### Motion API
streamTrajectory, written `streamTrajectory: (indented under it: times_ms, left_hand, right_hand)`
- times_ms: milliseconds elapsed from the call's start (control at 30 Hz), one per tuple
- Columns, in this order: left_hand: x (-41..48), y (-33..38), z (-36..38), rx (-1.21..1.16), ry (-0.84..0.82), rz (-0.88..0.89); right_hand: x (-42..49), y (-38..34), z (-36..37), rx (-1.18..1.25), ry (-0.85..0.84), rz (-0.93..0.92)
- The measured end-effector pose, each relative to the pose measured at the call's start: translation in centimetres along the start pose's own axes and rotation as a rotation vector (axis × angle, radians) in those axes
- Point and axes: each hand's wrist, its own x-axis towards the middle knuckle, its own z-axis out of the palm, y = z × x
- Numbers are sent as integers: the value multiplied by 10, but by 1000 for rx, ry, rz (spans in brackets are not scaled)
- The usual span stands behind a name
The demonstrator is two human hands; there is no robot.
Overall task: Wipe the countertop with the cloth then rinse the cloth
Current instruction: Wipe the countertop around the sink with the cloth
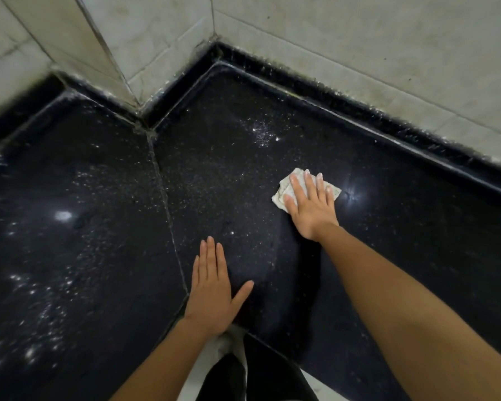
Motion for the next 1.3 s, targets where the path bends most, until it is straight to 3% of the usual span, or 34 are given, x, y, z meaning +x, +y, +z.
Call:
streamTrajectory:
  times_ms: [200,500,667,1067,1300]
  left_hand:
    - [-1,0,-4,-42,-37,-1]
    - [1,1,-18,-132,-190,-2]
    - [1,-1,-22,-115,-236,19]
    - [2,3,-27,-65,-275,-31]
    - [2,3,-25,-64,-256,-46]
  right_hand:
    - [-11,-18,10,41,2,36]
    - [-97,-35,42,-138,-159,-364]
    - [-87,-19,26,-256,-222,-540]
    - [27,-28,-10,-133,-107,-208]
    - [44,-47,-12,-27,-103,-94]
